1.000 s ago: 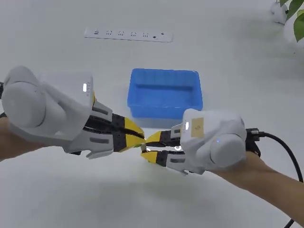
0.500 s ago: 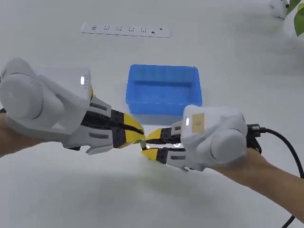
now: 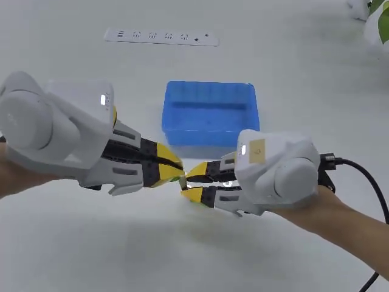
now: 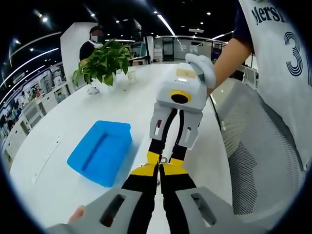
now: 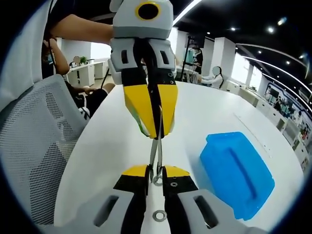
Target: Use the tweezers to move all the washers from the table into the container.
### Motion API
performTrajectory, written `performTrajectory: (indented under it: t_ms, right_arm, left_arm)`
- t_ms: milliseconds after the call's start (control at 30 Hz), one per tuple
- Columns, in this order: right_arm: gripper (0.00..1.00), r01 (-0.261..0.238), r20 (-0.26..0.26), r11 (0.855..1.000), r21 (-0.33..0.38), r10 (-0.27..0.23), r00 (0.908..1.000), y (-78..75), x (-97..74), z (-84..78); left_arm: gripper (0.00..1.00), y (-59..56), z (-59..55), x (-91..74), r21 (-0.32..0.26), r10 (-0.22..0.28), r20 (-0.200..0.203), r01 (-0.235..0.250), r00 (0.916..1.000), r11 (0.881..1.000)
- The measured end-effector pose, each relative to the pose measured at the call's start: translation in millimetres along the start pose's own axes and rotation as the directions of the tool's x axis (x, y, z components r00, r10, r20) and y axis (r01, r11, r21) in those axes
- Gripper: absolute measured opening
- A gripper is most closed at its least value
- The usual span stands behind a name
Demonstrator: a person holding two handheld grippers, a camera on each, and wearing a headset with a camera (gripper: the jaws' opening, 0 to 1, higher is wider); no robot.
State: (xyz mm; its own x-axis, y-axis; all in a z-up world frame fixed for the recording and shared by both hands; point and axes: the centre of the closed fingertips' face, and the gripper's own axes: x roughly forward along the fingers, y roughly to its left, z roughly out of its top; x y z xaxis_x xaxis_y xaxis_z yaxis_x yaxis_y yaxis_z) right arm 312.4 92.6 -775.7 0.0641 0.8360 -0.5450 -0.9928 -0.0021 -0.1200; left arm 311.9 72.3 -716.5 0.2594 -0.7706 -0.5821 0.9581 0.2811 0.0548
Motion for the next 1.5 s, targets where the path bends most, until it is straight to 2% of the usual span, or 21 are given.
performTrajectory:
  t_ms: [200,433,533,733,1100,1200,1500]
  right_arm:
    - [0.10,-0.019,-0.022,1.000,0.009,0.019,0.9996,0.7,0.7,-4.4]
    - [0.09,-0.004,-0.035,1.000,0.016,0.004,0.9994,0.3,1.1,-4.9]
    - [0.09,0.003,-0.045,1.000,0.006,-0.003,0.9990,0.5,0.3,-4.8]
    - [0.09,0.009,-0.036,1.000,0.005,-0.008,0.9993,0.7,-4.7,0.2]
    - [0.09,0.015,-0.011,0.999,-0.029,-0.016,0.9998,-4.9,-16.1,20.1]
    - [0.09,0.026,-0.010,0.998,-0.064,-0.027,0.9996,-10.6,-20.9,27.7]
    - [0.09,0.059,0.019,0.993,-0.100,-0.058,0.9982,-30.5,-32.9,50.6]
  left_arm:
    - [0.06,0.8,1.7,2.5,-0.006,-0.007,0.006,0.007,1.0000,1.000]
    - [0.06,1.8,0.8,2.9,-0.009,-0.012,-0.003,0.012,0.9999,1.000]
    - [0.06,0.8,0.3,1.9,-0.035,-0.019,0.002,0.019,0.9998,0.999]
    - [0.06,0.9,4.8,-3.0,-0.034,-0.021,0.010,0.021,0.9997,0.999]
    - [0.06,4.3,23.1,-17.1,-0.005,-0.029,0.016,0.029,0.9994,1.000]
    - [0.06,7.1,30.5,-22.4,0.010,-0.027,0.018,0.027,0.9995,1.000]
    - [0.06,21.7,54.8,-35.1,0.056,-0.007,0.037,0.005,0.9993,0.998]
